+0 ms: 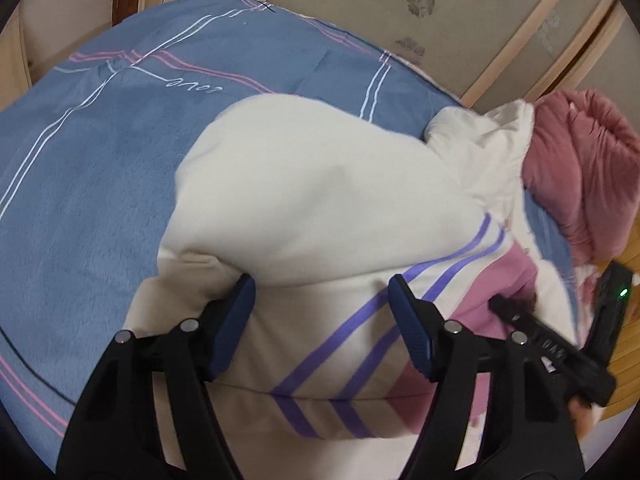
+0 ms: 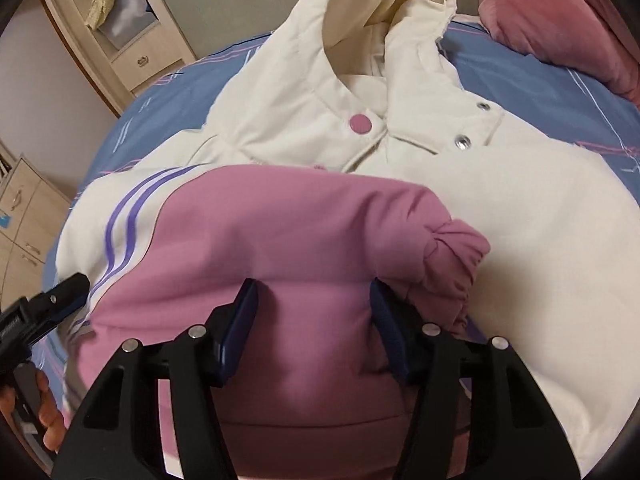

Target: Fold large clothes

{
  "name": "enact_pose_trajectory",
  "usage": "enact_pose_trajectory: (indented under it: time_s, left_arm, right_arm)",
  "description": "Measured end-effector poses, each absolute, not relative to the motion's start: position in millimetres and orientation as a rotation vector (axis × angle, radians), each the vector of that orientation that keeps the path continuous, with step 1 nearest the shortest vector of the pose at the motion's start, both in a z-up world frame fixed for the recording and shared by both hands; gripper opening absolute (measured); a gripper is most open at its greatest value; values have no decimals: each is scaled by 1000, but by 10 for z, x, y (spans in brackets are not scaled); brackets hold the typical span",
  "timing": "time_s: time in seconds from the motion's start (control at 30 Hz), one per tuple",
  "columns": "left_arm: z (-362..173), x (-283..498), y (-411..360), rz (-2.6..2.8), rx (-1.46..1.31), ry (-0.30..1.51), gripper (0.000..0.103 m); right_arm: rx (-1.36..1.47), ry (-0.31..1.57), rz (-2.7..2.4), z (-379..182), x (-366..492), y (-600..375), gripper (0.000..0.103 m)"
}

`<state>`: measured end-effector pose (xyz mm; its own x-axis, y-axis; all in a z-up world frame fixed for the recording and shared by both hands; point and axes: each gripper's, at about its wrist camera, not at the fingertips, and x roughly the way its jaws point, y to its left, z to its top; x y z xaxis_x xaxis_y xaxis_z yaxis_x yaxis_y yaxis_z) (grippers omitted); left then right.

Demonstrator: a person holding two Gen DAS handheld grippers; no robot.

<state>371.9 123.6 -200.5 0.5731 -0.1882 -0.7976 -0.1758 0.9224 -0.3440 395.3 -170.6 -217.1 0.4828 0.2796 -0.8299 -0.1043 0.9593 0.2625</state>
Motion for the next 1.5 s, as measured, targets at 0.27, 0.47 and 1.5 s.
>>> enact_pose_trajectory:
  time_s: [0.27,0.47,1.5]
  left_arm:
    - [-1685,3386,1174,-30,-383,879,79]
    - [-1605,3311,1085,-7,-315,860,83]
    - [-2041,3325,710,23,-163,936,88]
  right_arm:
    - [156,878,306,-1817,3458,-1826,61]
    - [26,850,119,-1772,3174,-2099,62]
    - [79,958,-23,-2388,3078,-2815,83]
